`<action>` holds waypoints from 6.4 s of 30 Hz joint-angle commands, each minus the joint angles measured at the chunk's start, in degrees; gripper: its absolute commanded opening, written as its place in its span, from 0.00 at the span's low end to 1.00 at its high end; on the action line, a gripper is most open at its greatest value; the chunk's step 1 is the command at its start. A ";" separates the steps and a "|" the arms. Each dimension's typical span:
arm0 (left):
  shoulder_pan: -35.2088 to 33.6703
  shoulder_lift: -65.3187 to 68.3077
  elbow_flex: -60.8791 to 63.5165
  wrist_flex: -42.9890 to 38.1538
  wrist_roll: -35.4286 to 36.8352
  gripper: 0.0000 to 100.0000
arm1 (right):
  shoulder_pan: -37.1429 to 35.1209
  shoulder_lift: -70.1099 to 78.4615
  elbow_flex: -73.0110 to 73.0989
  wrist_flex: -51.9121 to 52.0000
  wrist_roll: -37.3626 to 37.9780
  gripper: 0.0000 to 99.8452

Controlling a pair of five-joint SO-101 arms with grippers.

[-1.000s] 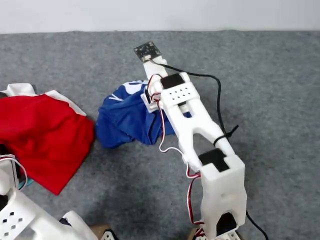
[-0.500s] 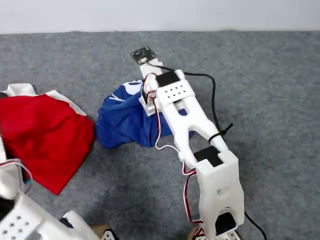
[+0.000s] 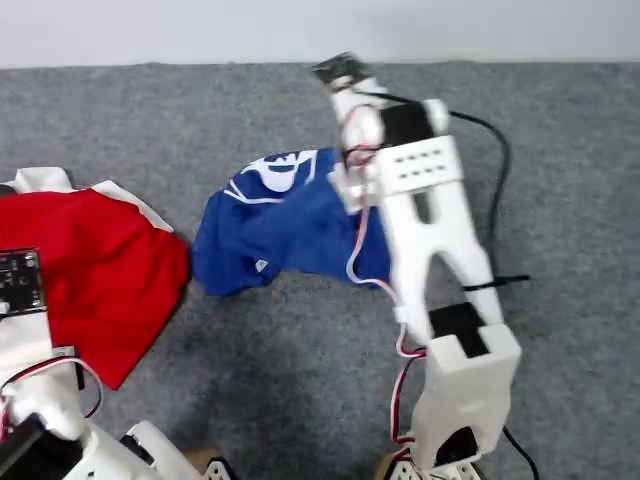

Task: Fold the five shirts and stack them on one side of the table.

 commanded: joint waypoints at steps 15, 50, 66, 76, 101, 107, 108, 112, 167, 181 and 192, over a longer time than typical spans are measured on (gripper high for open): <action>2.29 7.56 -0.40 1.05 -1.14 0.20 | 9.10 -4.88 -2.55 2.51 1.32 0.01; 28.48 7.82 -0.57 -4.75 11.08 0.20 | -16.84 -15.16 5.01 1.54 2.37 0.01; 28.75 8.00 -0.13 -4.75 11.08 0.20 | -6.64 -6.37 10.02 2.77 2.90 0.29; 28.75 8.00 -0.04 -4.75 11.08 0.20 | -4.70 -18.95 34.99 2.77 6.33 0.29; 28.75 7.47 6.64 -7.21 11.08 0.20 | -6.11 0.22 42.90 -6.46 -4.04 0.18; 28.75 7.47 6.64 -7.21 11.08 0.20 | -2.68 -1.01 42.20 -6.02 -1.14 0.04; 28.75 7.47 6.64 -7.21 11.08 0.20 | -1.45 -1.80 41.76 -5.85 -0.79 0.03; 28.84 7.65 6.29 -7.21 11.08 0.20 | 2.59 -6.73 38.77 -1.80 5.10 0.01; 86.15 103.30 -46.20 -24.70 25.85 0.29 | 19.21 -22.46 32.62 -4.00 16.53 0.01; 87.56 117.89 -66.77 -13.54 27.60 0.23 | 19.21 -22.46 32.62 -4.18 16.53 0.01; 87.91 131.25 -88.48 -0.44 24.53 0.01 | 21.67 -22.90 32.35 -4.35 16.62 0.01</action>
